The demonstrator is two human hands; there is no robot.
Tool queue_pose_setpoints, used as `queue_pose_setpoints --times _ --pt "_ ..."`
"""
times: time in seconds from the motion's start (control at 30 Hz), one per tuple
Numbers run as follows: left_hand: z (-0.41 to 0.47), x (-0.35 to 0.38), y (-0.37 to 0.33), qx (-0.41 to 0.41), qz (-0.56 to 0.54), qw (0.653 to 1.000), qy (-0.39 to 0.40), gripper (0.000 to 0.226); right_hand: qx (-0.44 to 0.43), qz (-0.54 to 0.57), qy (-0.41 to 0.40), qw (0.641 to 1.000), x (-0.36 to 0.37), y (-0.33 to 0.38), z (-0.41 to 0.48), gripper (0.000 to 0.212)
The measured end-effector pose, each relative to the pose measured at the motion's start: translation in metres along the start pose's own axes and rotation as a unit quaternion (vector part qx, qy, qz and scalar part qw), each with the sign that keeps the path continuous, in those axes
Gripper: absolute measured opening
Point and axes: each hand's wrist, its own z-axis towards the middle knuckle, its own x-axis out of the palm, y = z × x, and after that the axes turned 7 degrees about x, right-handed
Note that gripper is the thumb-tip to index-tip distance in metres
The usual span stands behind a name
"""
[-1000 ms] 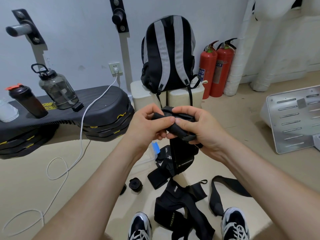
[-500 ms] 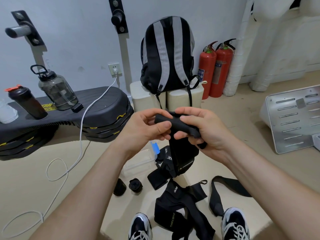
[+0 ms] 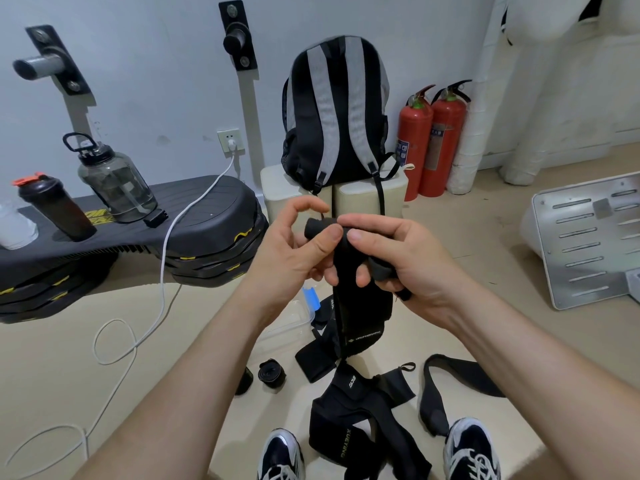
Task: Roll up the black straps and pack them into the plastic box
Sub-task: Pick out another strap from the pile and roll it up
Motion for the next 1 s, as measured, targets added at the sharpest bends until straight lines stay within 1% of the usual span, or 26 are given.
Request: queue_pose_setpoints --times 0.13,0.27,0.4,0.47,0.53,0.63,0.67,0.73,0.8,0.87,0.93,1.0 --pt "0.000 -0.004 0.001 -0.006 0.012 1.000 -0.013 0.022 -0.002 -0.009 0.011 1.000 0.001 0.001 -0.003 0.036" --pt "0.001 0.002 0.002 -0.014 0.003 0.999 -0.030 0.034 -0.016 -0.046 -0.001 0.999 0.004 0.000 -0.005 0.032" --pt "0.001 0.012 0.005 -0.021 0.001 0.996 -0.088 0.023 -0.036 -0.060 -0.013 0.997 0.008 -0.002 -0.006 0.029" --pt "0.000 0.014 0.006 -0.027 -0.005 0.994 -0.106 0.023 -0.045 -0.078 -0.016 0.996 0.008 -0.003 -0.005 0.029" --pt "-0.001 0.010 0.004 -0.036 -0.005 0.994 -0.099 0.026 -0.050 -0.084 -0.013 0.995 0.007 -0.003 -0.005 0.028" --pt "0.000 0.005 0.001 -0.053 0.006 0.997 -0.060 0.014 -0.049 -0.073 -0.001 0.996 0.007 -0.003 -0.008 0.028" --pt "0.000 0.004 0.002 -0.058 0.004 0.996 -0.063 0.015 -0.045 -0.071 0.002 0.996 0.008 -0.003 -0.009 0.028" --pt "0.001 0.006 0.004 -0.055 -0.005 0.995 -0.085 0.024 -0.043 -0.074 0.008 0.996 0.010 -0.003 -0.011 0.029" --pt "0.002 0.008 0.006 -0.061 -0.023 0.992 -0.111 0.033 -0.056 -0.102 0.011 0.993 0.012 -0.003 -0.011 0.029" --pt "0.003 0.011 0.007 -0.075 -0.043 0.987 -0.135 0.033 -0.082 -0.166 0.009 0.983 0.012 -0.003 -0.010 0.027" --pt "0.004 0.013 0.007 -0.089 -0.048 0.983 -0.155 0.033 -0.096 -0.225 -0.014 0.970 0.013 -0.007 -0.010 0.022" --pt "0.005 0.014 0.007 -0.099 -0.048 0.979 -0.170 0.032 -0.100 -0.247 -0.055 0.962 0.014 -0.011 -0.009 0.013"
